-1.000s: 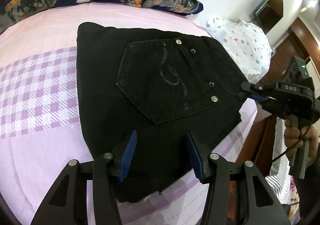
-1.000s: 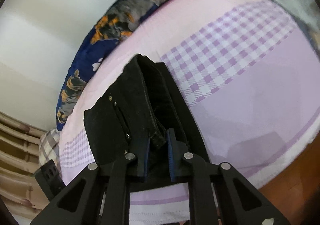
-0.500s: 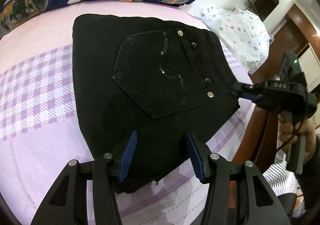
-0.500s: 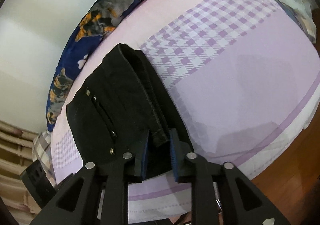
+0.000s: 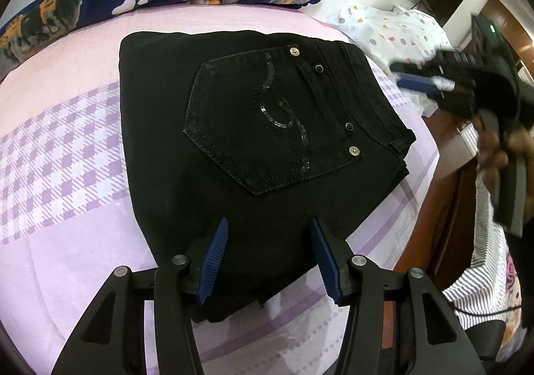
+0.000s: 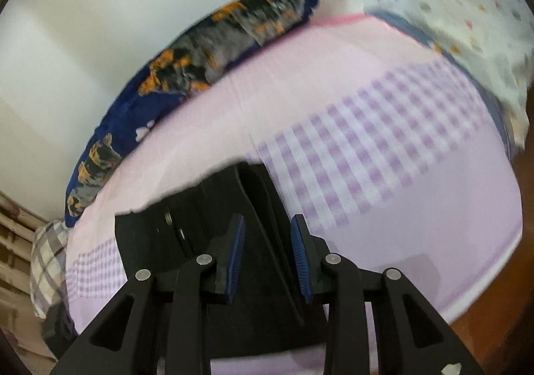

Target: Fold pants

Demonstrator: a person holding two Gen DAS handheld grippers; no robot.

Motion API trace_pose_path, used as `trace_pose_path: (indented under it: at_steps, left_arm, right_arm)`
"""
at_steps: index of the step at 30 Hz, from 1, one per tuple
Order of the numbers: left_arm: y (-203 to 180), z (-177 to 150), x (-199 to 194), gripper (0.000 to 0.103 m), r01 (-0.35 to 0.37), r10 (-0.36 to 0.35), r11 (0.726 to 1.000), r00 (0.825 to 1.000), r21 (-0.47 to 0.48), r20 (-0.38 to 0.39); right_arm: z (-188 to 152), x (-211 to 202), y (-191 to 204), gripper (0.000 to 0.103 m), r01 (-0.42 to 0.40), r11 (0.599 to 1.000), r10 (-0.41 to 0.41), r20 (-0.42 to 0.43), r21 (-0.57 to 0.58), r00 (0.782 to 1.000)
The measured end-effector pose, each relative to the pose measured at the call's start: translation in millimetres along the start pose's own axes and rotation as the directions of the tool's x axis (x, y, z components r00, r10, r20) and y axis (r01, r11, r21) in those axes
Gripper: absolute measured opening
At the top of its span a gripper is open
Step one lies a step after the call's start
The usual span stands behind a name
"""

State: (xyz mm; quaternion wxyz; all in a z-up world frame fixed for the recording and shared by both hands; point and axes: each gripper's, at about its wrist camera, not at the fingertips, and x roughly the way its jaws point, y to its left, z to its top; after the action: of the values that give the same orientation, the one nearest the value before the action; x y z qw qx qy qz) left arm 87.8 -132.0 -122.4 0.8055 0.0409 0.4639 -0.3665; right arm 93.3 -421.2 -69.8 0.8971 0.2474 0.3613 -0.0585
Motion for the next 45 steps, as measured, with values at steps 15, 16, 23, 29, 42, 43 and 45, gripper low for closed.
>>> trace_pose_path:
  at_steps: [15, 16, 23, 29, 42, 43, 45]
  left_arm:
    - [1, 0, 1, 0.054, 0.001, -0.001, 1.000, 1.000, 0.001, 0.006]
    - [2, 0, 1, 0.054, 0.004, -0.004, 1.000, 1.000, -0.002, 0.007]
    - [10, 1, -11, 0.054, -0.002, 0.003, 1.000, 0.999, -0.013, 0.033]
    - [38, 4, -33, 0.054, 0.017, -0.006, 0.994, 0.995, -0.111, 0.097]
    - [93, 9, -31, 0.054, 0.101, -0.074, 0.932, 0.993, -0.349, 0.089]
    - [95, 9, -29, 0.054, 0.104, -0.079, 0.928, 0.993, -0.358, 0.084]
    - [99, 10, -26, 0.054, 0.115, -0.093, 0.919, 0.993, -0.377, 0.074]
  right_arm:
    - [-6, 60, 11, 0.032, 0.121, 0.983, -0.135, -0.097, -0.135, 0.986]
    - [-12, 61, 7, 0.031, 0.127, 0.982, -0.144, -0.114, -0.140, 0.983]
    - [-33, 53, -13, 0.032, 0.092, 0.992, -0.105, -0.159, -0.086, 0.982]
    - [-44, 43, -23, 0.034, 0.079, 0.994, -0.092, -0.176, -0.081, 0.980]
    - [-50, 39, -40, 0.042, 0.025, 1.000, -0.026, -0.197, -0.010, 0.980]
    - [-47, 39, -42, 0.043, 0.005, 1.000, -0.005, -0.204, 0.000, 0.979]
    - [-45, 39, -45, 0.044, -0.011, 1.000, 0.011, -0.211, 0.001, 0.977]
